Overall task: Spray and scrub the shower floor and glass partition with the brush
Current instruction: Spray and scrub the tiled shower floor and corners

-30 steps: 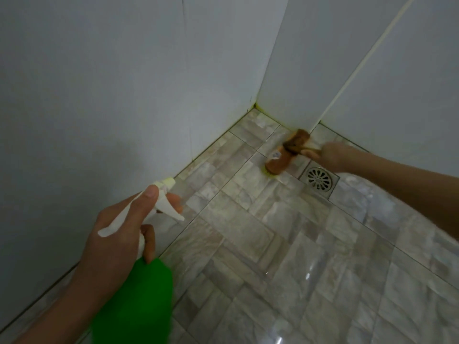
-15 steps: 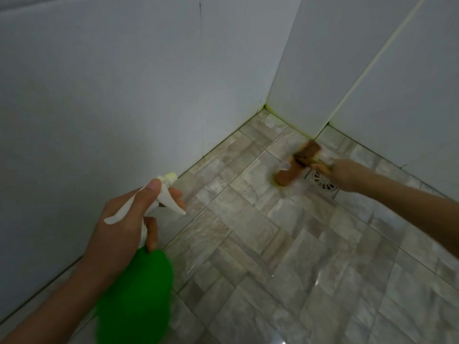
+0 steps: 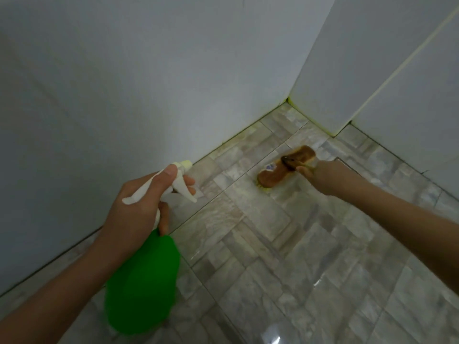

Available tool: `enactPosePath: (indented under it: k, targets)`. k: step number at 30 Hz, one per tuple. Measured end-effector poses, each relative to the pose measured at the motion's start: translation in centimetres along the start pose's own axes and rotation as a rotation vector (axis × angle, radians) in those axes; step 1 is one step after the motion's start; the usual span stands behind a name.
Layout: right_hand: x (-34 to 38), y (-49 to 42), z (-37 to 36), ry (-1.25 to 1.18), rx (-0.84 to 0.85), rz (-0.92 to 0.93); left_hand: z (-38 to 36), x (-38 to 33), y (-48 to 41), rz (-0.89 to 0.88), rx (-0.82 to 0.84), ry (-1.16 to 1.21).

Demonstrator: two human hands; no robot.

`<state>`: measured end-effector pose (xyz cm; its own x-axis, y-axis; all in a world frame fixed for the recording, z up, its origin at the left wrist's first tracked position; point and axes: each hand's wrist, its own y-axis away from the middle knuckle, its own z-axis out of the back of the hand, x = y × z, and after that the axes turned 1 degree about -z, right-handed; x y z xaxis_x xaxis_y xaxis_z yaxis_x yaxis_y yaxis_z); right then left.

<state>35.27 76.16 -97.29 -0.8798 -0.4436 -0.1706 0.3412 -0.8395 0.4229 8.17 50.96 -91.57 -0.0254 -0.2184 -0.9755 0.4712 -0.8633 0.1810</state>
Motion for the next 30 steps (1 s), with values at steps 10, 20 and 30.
enactPosePath:
  k: [10,20,30]
  targets:
    - [7.2,3.8,-1.2,-0.152,0.016,0.127,2.7,0.0,2.3,-0.028,-0.069,-0.037]
    - [18.8,2.7,1.2,-0.209,-0.066,0.248,6.4,0.2,4.9,0.012,-0.068,-0.142]
    - [13.5,8.3,-2.0,-0.064,0.0,0.184,7.5,1.7,8.7,0.05,-0.074,-0.106]
